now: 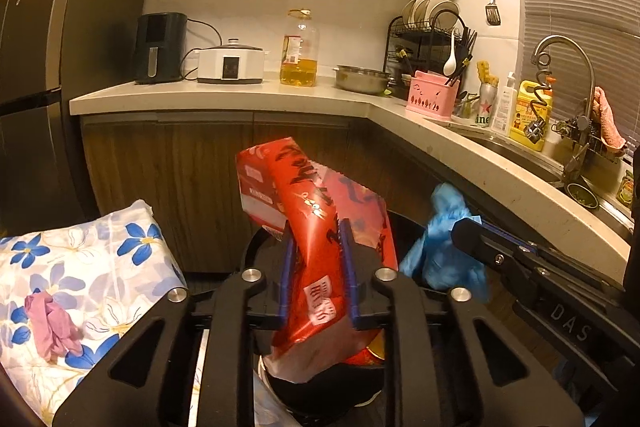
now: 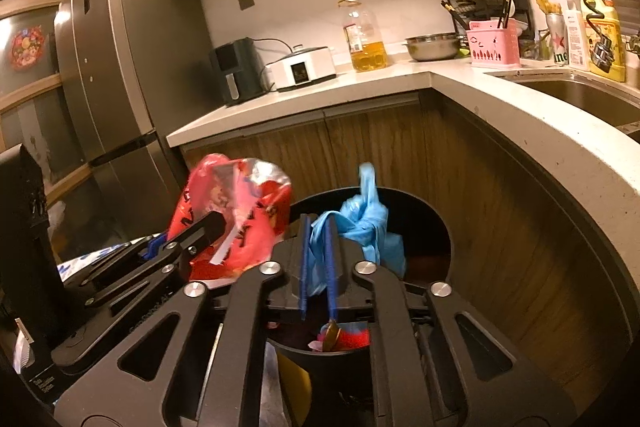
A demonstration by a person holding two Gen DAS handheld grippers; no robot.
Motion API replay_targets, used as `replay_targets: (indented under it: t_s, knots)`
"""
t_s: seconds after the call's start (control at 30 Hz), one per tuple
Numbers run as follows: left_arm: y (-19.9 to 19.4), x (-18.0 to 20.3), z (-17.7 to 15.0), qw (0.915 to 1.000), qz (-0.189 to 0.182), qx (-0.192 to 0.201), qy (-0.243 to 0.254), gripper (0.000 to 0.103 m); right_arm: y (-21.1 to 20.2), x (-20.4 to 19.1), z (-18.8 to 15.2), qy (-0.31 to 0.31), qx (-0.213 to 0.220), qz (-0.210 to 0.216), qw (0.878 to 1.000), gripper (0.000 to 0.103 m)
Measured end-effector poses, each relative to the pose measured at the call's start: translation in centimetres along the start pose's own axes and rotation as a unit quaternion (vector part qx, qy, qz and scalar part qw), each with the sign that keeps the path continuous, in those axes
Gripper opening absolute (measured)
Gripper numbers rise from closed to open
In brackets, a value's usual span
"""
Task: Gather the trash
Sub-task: 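Open both grippers over the bin, dropping the snack bag and glove, then move both open grippers back over the table toward the remaining trash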
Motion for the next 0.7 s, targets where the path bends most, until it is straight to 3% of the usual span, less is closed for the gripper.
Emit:
replay_targets:
  t_s: [0.07,0.13,0.4,0.7]
  knots:
    - [0.0,-0.4,-0.2,1.0,0.001,0.0,-0.007,0.031,0.1,0.1,-0.1,0.004,-0.002,-0.001,1.0,0.023]
    - [-0.1,-0.6,-0.3,0.9999,-0.001,-0.001,-0.011,0.043,0.1,0.2,-0.2,0.006,-0.002,-0.002,1.0,0.03]
    - [-0.3,-0.9,-1.0,0.9999,-0.006,-0.007,-0.013,0.056,-0.5,1.2,-0.2,0.022,0.002,-0.013,1.0,0.037]
    - [-3.1,-2.4,-1.6,0.9996,0.02,0.006,-0.021,0.085,-2.1,0.6,-0.8,0.01,0.01,-0.03,0.999,0.055]
Point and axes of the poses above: each gripper's, at about its wrist camera, not at the fingertips, and y roughly the way its jaws point, x to its right, z to its top, the point moved 9 cm from there along y, roughly the way its jaws point
